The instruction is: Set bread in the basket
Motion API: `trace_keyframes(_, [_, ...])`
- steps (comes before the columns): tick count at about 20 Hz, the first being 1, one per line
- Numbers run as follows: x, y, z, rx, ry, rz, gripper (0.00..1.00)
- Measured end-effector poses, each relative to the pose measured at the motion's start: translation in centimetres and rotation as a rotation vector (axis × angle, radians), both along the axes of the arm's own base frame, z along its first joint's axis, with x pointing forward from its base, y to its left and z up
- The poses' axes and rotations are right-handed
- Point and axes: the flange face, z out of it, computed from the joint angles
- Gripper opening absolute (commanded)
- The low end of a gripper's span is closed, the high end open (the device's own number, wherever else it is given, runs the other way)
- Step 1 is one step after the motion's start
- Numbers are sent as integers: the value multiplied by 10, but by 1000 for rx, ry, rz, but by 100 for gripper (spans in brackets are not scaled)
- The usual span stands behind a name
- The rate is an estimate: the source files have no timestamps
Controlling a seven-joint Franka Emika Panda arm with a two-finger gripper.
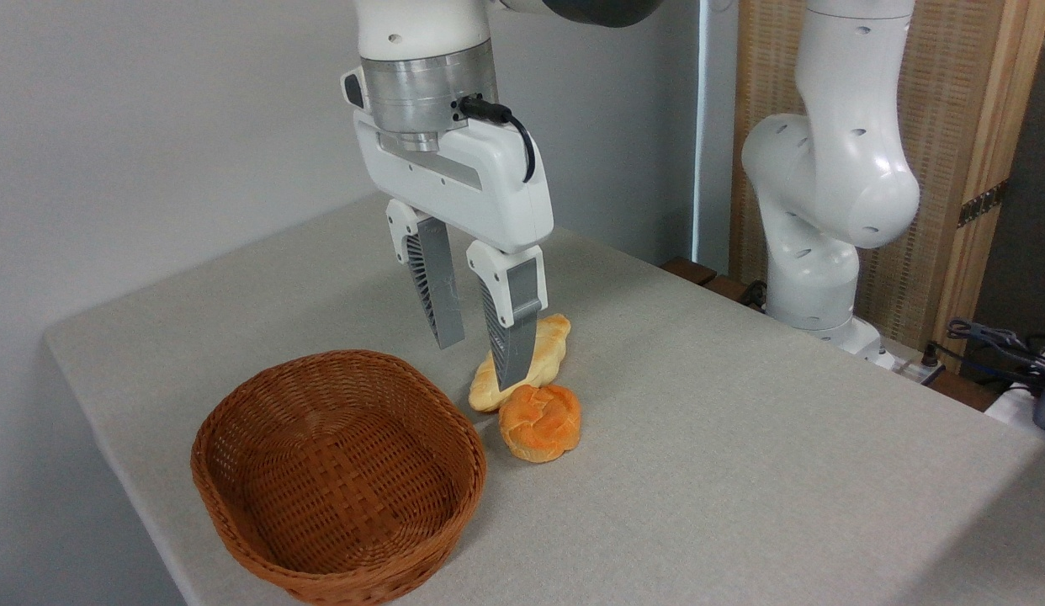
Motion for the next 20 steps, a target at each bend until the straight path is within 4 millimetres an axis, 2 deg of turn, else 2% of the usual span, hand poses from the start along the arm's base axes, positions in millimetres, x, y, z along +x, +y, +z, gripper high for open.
trace_keyframes(20, [-3, -6, -1, -5, 25, -8, 100])
